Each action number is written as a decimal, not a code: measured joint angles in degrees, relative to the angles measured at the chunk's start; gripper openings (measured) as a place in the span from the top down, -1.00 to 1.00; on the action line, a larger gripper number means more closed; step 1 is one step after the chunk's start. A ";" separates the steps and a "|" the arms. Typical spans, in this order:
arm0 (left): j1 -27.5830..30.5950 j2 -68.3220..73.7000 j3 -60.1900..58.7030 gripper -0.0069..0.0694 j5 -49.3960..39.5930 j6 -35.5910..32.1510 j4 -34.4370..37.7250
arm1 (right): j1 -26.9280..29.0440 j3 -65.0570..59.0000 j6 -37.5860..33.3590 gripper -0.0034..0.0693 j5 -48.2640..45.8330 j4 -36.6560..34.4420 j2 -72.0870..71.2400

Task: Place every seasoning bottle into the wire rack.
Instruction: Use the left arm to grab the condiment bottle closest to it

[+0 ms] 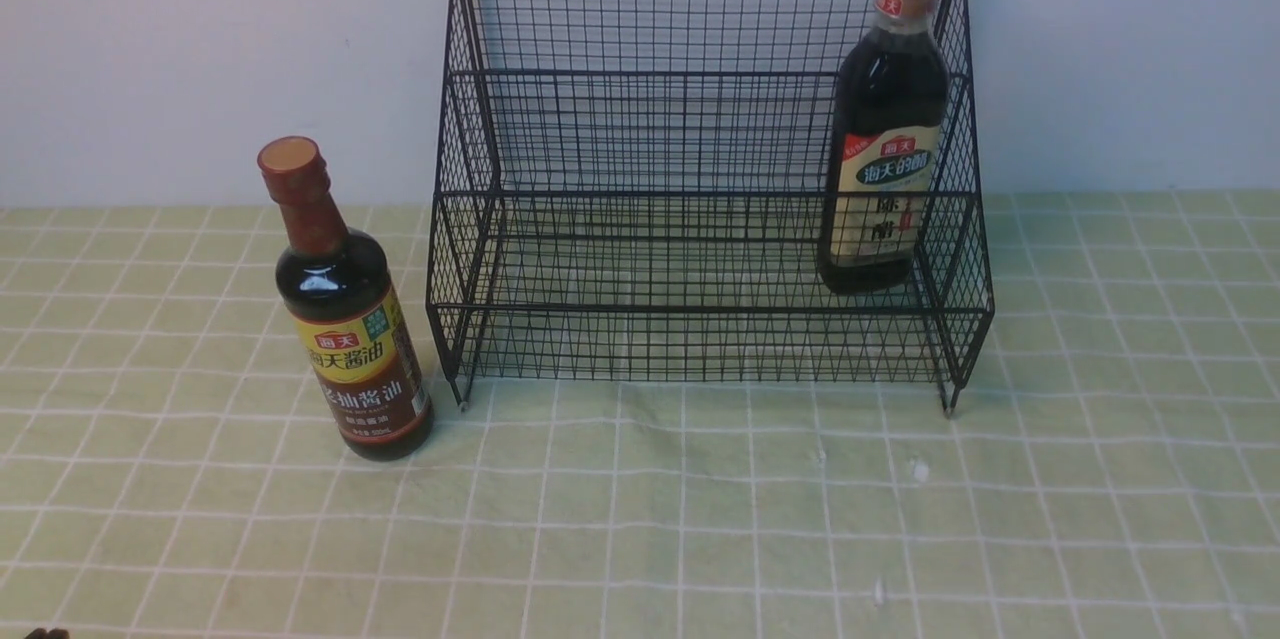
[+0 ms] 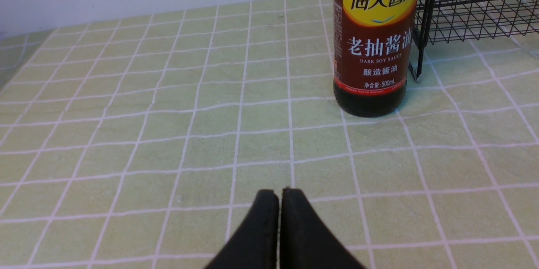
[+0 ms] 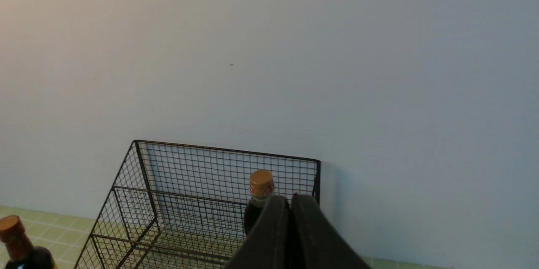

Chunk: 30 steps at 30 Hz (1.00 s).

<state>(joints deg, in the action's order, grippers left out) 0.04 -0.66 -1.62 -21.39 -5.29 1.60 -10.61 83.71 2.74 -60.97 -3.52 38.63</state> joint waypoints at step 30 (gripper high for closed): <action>0.00 0.00 0.00 0.84 0.00 0.00 0.00 | 1.05 -70.71 1.11 0.94 30.76 3.52 -33.33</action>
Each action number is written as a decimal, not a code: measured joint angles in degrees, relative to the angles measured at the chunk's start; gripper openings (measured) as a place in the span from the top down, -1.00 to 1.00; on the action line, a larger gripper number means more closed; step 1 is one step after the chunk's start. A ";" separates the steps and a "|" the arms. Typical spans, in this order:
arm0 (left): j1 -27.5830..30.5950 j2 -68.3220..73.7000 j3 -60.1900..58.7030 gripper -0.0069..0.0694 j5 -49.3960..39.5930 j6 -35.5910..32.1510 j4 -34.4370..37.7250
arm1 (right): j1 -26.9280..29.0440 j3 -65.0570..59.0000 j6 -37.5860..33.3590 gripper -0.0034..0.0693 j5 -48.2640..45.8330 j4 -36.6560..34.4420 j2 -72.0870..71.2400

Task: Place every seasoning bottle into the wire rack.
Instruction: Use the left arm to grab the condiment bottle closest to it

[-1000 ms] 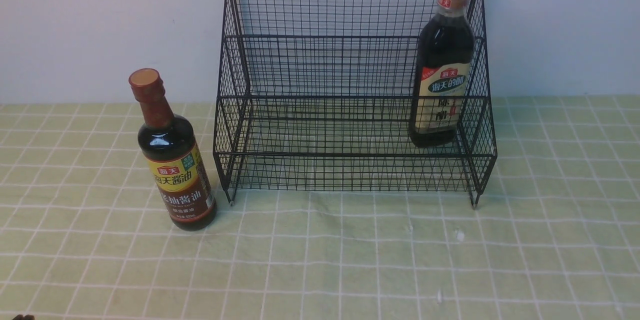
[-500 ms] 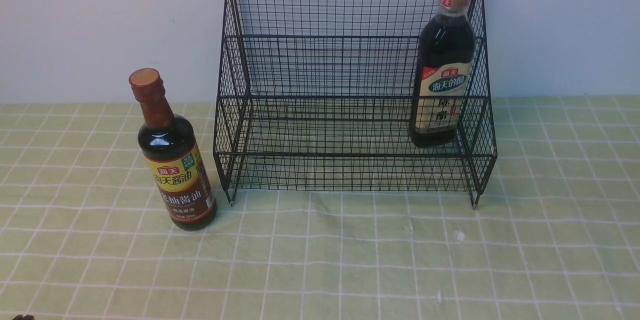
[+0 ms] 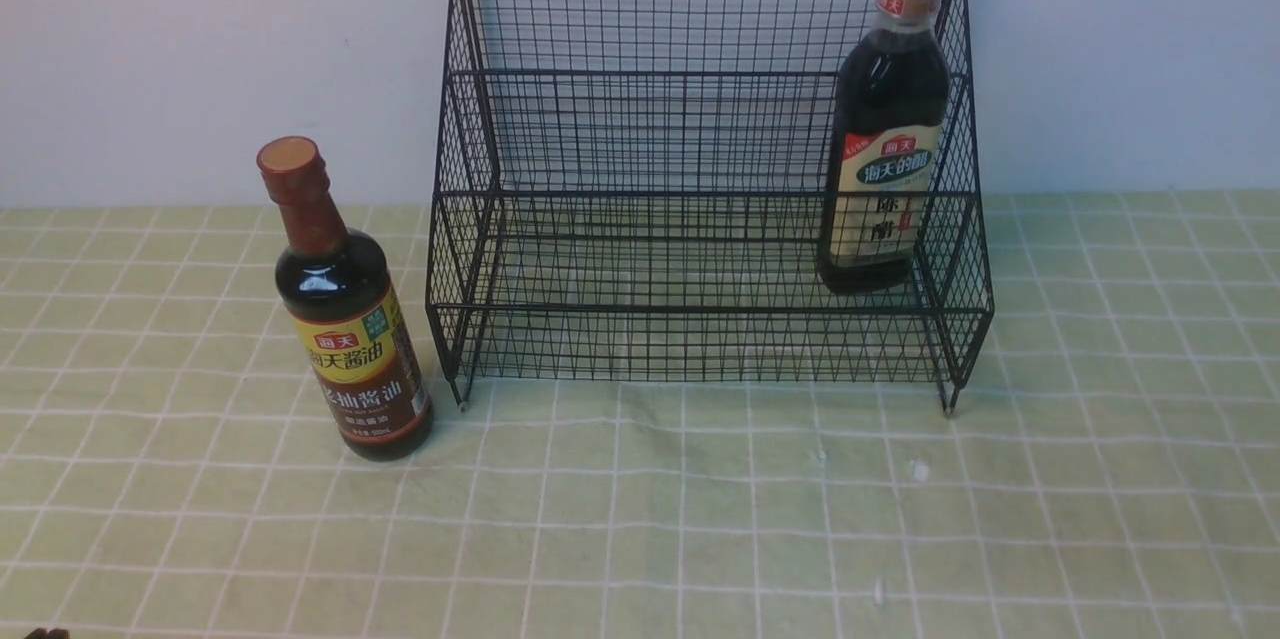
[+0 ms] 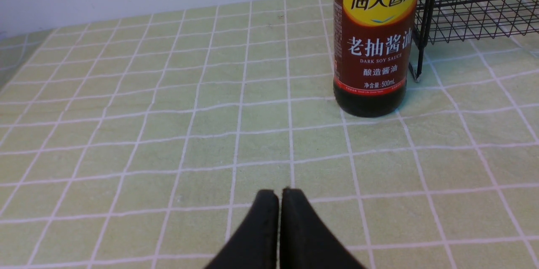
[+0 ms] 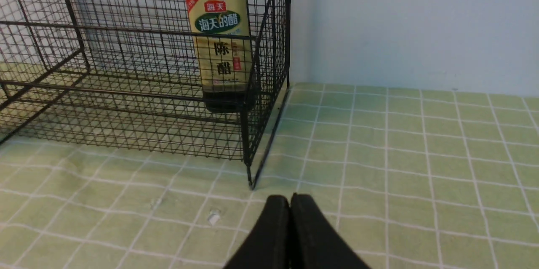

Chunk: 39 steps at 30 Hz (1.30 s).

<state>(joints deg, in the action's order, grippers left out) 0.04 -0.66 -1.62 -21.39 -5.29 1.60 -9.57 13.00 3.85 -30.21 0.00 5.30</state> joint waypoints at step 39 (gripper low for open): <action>0.00 0.00 0.00 0.84 0.00 0.00 0.00 | 10.24 -14.27 0.05 0.94 8.87 0.58 -5.98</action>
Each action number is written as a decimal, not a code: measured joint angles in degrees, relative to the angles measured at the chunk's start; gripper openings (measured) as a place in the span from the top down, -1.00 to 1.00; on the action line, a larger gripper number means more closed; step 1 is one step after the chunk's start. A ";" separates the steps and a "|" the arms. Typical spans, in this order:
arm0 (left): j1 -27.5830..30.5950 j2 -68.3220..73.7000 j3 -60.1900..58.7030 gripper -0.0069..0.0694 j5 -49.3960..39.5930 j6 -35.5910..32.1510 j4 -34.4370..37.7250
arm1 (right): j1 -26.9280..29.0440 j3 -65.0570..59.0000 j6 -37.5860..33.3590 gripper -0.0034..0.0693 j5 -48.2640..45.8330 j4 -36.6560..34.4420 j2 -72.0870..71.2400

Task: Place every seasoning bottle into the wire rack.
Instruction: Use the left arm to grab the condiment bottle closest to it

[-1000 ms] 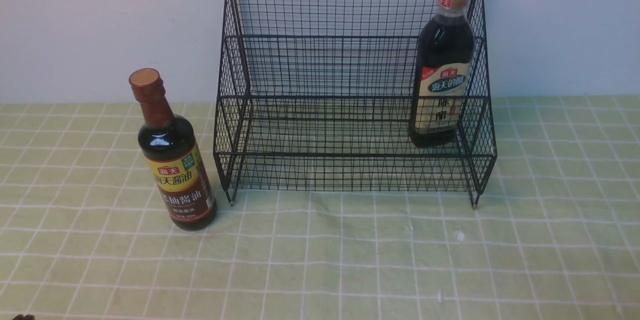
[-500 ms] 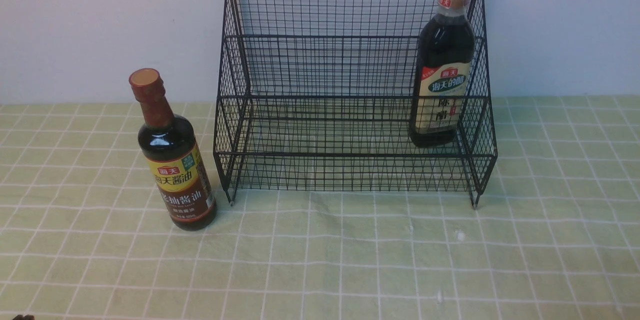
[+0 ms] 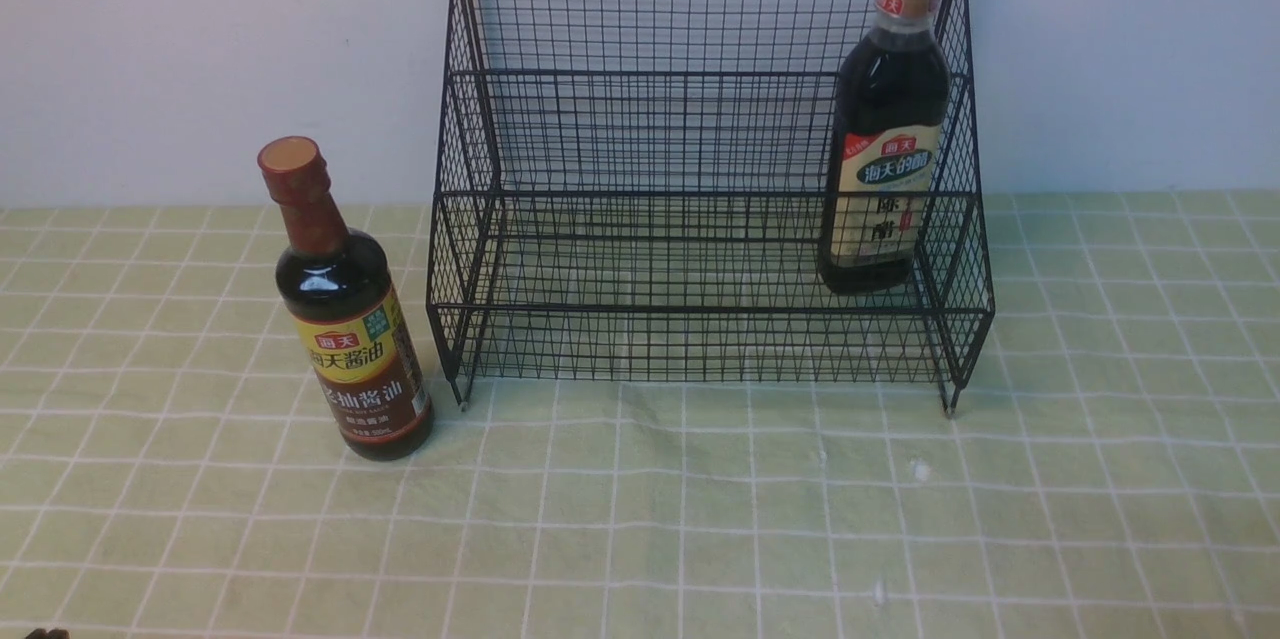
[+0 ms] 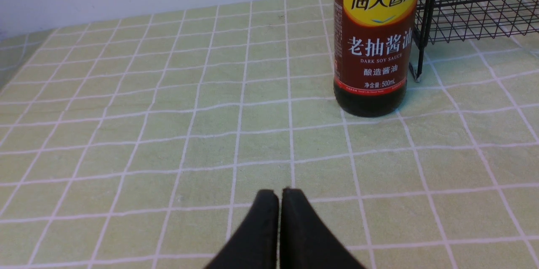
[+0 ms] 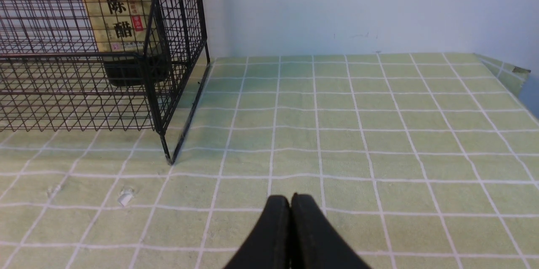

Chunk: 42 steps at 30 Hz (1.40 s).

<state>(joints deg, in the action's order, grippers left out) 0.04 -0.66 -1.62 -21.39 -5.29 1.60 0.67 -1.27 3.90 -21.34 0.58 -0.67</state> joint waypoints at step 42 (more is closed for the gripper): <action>0.00 9.05 9.14 0.80 39.52 16.03 -8.56 | 0.00 0.00 -0.05 0.94 -0.01 0.01 0.00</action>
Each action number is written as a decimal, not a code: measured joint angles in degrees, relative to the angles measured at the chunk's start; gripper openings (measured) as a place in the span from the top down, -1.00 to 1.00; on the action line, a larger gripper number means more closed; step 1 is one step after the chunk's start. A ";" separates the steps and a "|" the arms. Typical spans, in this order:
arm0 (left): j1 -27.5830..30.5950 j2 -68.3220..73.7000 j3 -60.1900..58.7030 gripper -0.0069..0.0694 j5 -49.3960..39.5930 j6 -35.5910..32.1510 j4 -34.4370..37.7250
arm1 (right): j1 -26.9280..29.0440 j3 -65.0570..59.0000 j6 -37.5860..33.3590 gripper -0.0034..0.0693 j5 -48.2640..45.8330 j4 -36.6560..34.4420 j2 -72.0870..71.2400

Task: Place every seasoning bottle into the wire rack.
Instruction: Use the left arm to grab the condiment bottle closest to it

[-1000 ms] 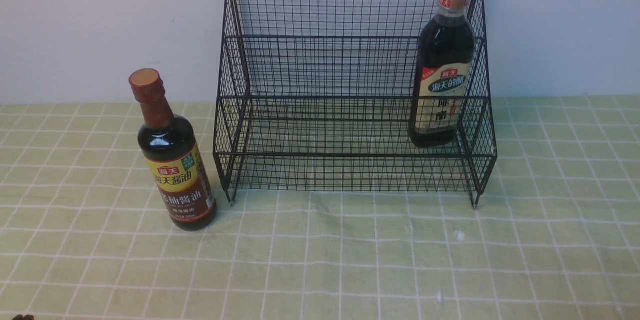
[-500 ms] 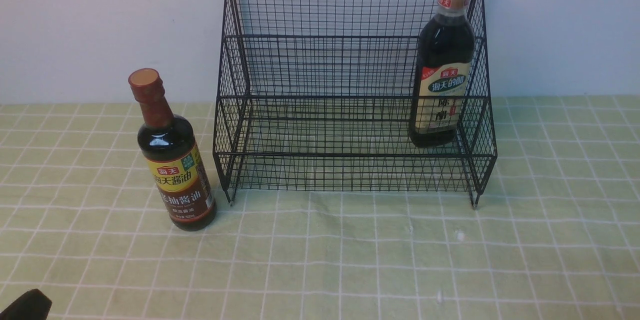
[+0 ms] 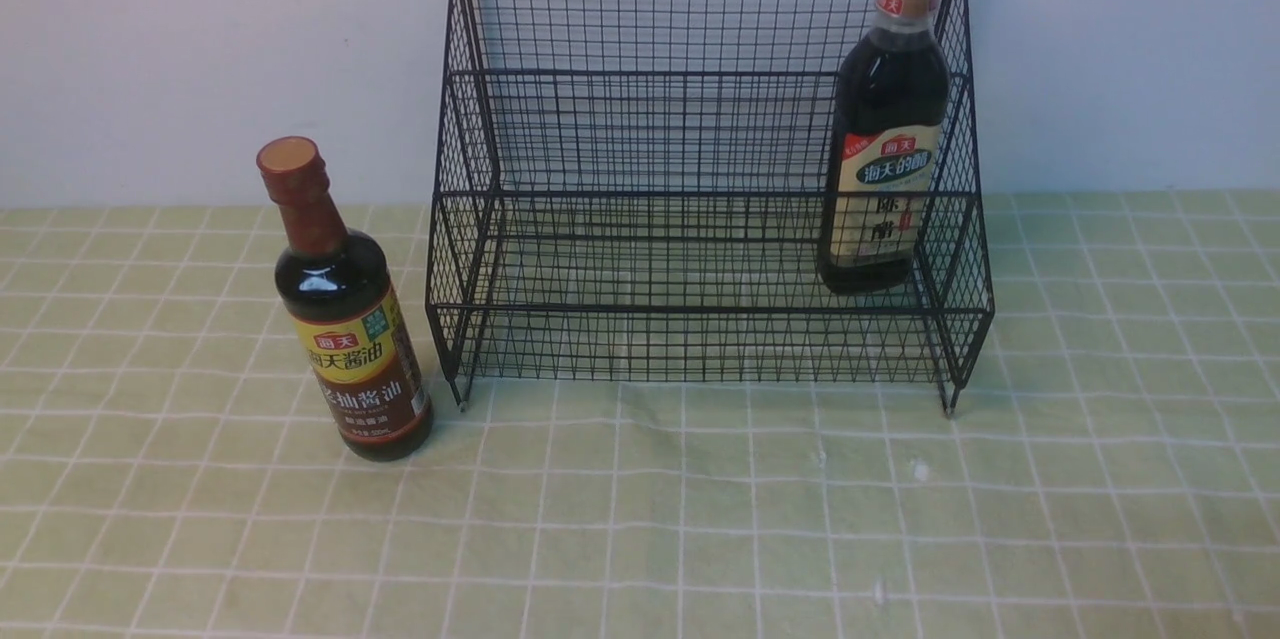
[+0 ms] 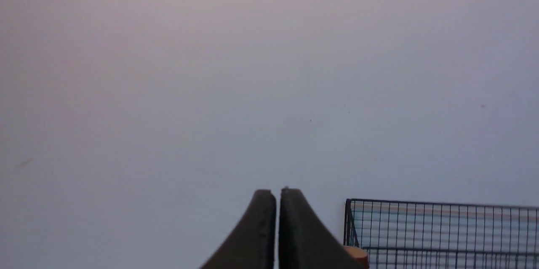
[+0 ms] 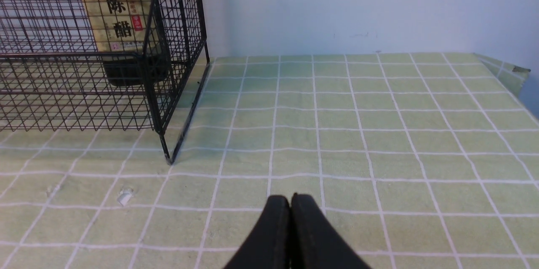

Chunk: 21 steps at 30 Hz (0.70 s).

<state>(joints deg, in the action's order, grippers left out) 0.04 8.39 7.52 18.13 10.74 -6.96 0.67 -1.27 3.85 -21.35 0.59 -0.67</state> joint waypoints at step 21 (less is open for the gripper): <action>0.00 56.69 26.78 -0.74 14.85 23.47 -30.40 | 0.00 0.00 0.00 0.94 -0.05 0.05 0.00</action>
<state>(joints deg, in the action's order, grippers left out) 0.04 65.07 34.30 32.98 34.22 -37.36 0.67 -1.27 3.85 -21.40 0.64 -0.67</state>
